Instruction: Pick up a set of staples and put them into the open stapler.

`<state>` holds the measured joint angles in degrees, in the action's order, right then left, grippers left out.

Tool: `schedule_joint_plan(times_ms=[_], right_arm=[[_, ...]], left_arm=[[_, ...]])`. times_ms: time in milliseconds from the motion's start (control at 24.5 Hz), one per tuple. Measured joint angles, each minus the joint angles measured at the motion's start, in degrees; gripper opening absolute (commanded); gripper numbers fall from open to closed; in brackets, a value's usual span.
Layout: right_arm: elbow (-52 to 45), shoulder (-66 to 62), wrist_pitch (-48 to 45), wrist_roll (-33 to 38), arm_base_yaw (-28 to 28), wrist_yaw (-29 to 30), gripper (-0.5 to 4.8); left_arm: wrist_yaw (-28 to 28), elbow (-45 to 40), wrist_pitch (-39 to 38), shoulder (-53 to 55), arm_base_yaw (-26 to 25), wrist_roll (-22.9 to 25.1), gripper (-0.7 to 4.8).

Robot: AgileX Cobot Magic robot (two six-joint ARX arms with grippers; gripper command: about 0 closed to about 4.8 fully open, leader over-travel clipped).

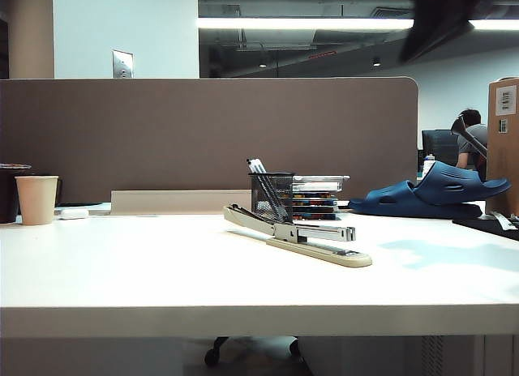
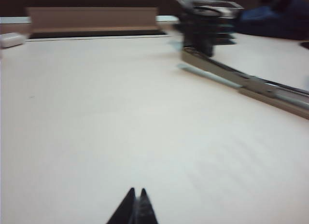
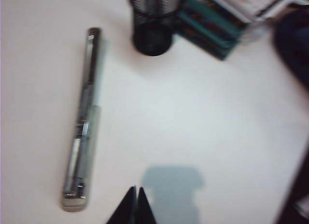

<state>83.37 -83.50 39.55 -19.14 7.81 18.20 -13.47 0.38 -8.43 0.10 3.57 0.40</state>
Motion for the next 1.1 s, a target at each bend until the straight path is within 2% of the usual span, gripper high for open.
schedule_joint_plan(times_ms=[123, 327, 490, 531, 695, 777, 899, 1104], right_arm=[[-0.02, 6.25, 0.96, 0.26, -4.98, -2.84, -0.08], [-0.24, 13.44, 1.33, 3.91, -11.3, -4.35, -0.08], [-5.46, 21.31, 0.55, 7.52, -15.34, -4.59, -0.08], [-9.84, 25.42, -1.42, 8.7, -15.78, -4.55, -0.08], [-20.7, 35.3, -4.57, 11.04, -15.47, -4.5, -0.08], [-25.86, 39.87, -5.62, 12.92, -13.38, -3.63, -0.08], [-30.4, 44.24, -6.32, 13.31, -10.51, -3.21, -0.08], [-41.03, 53.96, -6.29, 13.35, -10.27, -4.68, -0.08]], left_arm=[[4.52, 0.0, -0.07, 0.0, 0.0, 0.0, -0.06], [6.71, 0.0, -0.26, 0.0, 0.0, 0.0, -0.06], [7.08, 0.0, -0.42, 0.0, 0.0, 0.0, -0.06], [7.08, 0.0, -0.42, 0.0, 0.0, 0.0, -0.06], [7.08, 0.0, -0.44, 0.0, 0.0, 0.0, -0.06], [7.08, 0.0, -0.68, 0.0, 0.0, 0.0, -0.06], [7.08, 0.0, -0.9, 0.0, 0.0, 0.0, -0.06], [6.99, 0.0, -0.92, 0.02, 0.0, -0.11, -0.06]])
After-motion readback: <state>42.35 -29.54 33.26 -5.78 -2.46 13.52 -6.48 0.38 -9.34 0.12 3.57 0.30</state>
